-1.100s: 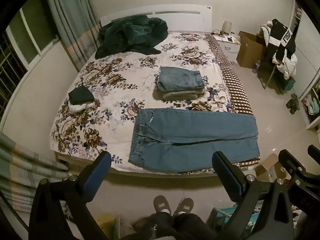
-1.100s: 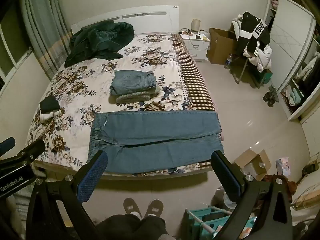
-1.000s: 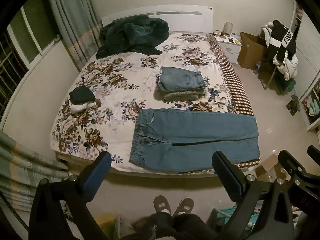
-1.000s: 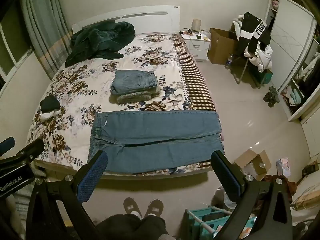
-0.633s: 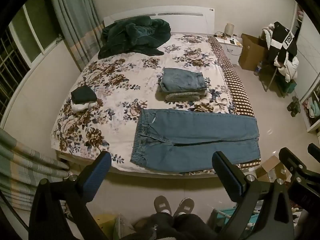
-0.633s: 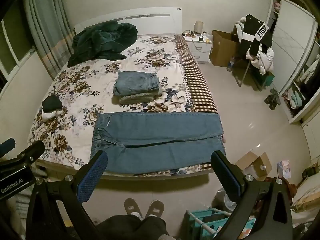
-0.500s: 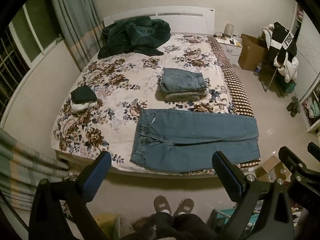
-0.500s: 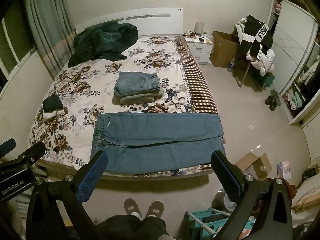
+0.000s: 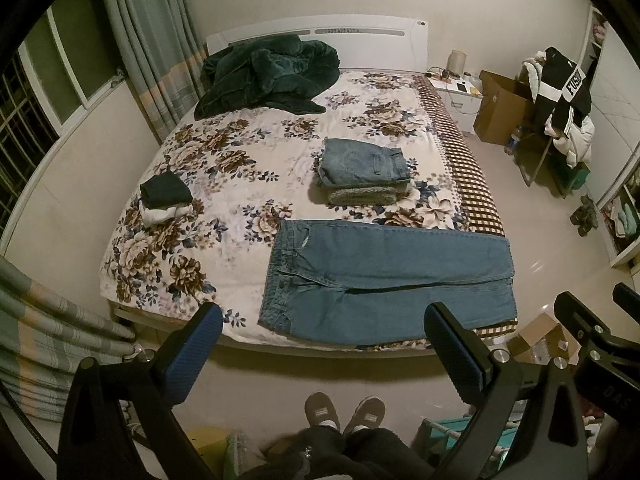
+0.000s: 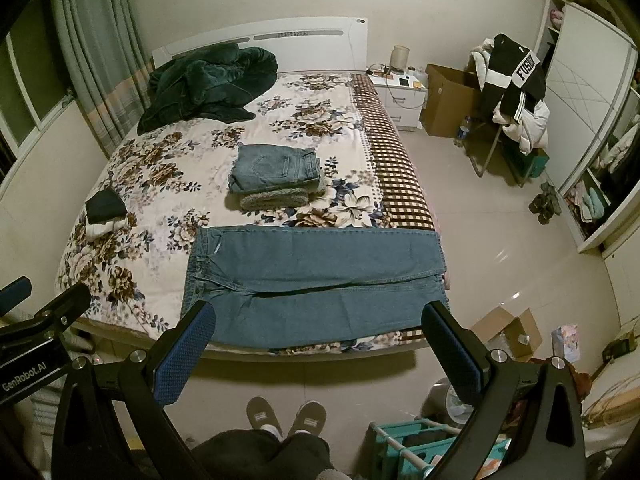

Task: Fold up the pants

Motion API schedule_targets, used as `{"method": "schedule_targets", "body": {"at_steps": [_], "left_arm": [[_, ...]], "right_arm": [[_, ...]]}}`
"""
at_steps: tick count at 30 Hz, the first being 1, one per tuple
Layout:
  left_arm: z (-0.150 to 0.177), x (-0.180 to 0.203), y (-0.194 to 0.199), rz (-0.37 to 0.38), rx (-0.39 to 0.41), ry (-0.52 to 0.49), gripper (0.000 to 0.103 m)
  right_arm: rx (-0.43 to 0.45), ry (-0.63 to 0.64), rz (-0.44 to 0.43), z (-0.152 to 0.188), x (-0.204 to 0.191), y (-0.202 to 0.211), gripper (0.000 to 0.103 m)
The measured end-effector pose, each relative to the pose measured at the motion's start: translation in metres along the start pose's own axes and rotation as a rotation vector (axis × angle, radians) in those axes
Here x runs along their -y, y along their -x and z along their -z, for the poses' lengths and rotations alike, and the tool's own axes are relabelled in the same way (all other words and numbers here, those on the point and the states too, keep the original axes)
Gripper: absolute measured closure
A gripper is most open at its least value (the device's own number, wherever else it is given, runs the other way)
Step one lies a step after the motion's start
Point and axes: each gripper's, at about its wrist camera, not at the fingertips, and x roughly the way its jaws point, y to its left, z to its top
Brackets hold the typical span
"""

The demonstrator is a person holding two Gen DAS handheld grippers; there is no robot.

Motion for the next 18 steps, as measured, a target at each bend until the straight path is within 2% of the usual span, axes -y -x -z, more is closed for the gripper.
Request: {"method": "schedule_targets", "body": {"at_steps": [18], "left_arm": [[0.0021,-0.0008,-0.0001,0.003,0.004,0.004,0.000]], "right_arm": [[0.000,0.002,0.000,0.0010,0.0005,0.0002,0.000]]}}
